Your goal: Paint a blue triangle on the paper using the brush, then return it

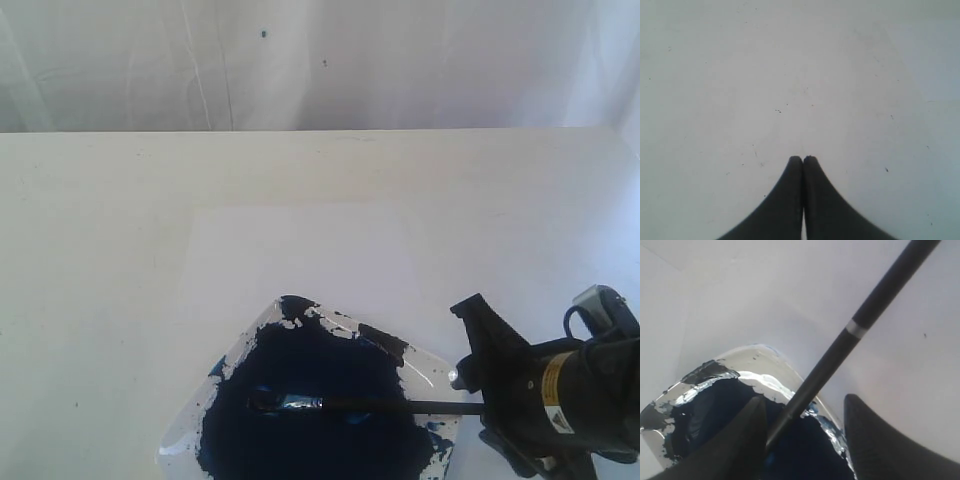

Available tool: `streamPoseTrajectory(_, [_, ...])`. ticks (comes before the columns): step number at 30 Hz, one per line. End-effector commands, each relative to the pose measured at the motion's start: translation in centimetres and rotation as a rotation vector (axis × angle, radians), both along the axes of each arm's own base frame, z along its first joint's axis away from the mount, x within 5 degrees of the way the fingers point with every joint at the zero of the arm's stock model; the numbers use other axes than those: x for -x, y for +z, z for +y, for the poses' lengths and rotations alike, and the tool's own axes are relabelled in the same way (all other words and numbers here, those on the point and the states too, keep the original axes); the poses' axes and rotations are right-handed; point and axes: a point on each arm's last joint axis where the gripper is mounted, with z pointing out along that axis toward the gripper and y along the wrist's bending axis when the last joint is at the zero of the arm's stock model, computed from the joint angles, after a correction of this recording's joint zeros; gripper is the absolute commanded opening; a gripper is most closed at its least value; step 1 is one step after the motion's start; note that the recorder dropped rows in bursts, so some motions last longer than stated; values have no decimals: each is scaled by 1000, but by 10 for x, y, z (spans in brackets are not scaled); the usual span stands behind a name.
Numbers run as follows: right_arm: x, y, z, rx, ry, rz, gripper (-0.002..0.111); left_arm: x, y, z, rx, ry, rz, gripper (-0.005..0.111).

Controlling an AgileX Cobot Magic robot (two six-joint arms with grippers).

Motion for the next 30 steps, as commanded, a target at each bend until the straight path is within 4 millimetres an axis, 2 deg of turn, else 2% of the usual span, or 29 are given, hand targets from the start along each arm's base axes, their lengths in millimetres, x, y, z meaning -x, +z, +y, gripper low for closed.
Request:
streamPoseTrajectory(1, [-1,-5,-1,16,-10,15,46,0,-2,0,5,4,11,0])
streamPoseTrajectory(30, [-15,-5,-13,20,-52,-16,46,0,-2,0,5,4,11,0])
